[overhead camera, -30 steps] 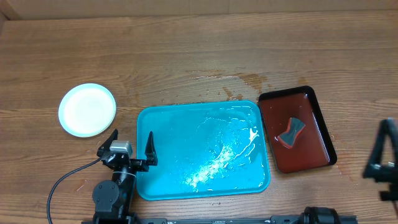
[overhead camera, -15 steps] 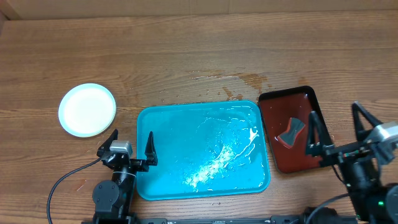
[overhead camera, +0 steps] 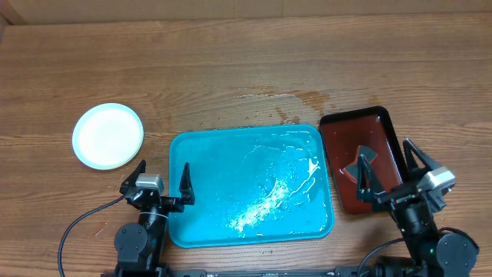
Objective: Clean dirty plates on tray and stack at the side
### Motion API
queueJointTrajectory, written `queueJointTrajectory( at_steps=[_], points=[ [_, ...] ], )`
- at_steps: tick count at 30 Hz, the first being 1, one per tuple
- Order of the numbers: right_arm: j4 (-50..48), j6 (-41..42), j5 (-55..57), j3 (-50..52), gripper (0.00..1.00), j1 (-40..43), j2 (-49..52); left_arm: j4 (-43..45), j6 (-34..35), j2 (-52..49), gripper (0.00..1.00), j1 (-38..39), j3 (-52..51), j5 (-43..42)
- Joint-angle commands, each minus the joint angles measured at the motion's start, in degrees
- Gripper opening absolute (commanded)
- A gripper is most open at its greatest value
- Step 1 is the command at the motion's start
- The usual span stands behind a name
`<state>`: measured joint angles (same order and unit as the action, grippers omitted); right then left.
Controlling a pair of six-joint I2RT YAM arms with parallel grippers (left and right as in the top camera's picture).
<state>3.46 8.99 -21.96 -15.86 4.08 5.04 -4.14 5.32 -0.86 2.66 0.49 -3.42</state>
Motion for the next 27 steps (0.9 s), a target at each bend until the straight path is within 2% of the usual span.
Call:
queueJointTrajectory(
  at_steps=[1, 8, 27],
  points=[
    [-0.72, 0.24, 0.20, 1.70, 1.00, -0.72, -2.32, -0.09, -1.53, 0.66, 1.00, 0.37, -0.22, -0.63],
    [-0.17, 0.22, 8.72, 3.28, 1.00, -9.18, -3.08, -0.09, -1.53, 0.66, 1.00, 0.37, -0.22, -0.61],
    [-3.06, 1.77, 9.07, 12.48, 1.00, -8.57, -4.87, -0.09, -1.51, 0.66, 1.00, 0.37, -0.22, -0.63]
  ],
)
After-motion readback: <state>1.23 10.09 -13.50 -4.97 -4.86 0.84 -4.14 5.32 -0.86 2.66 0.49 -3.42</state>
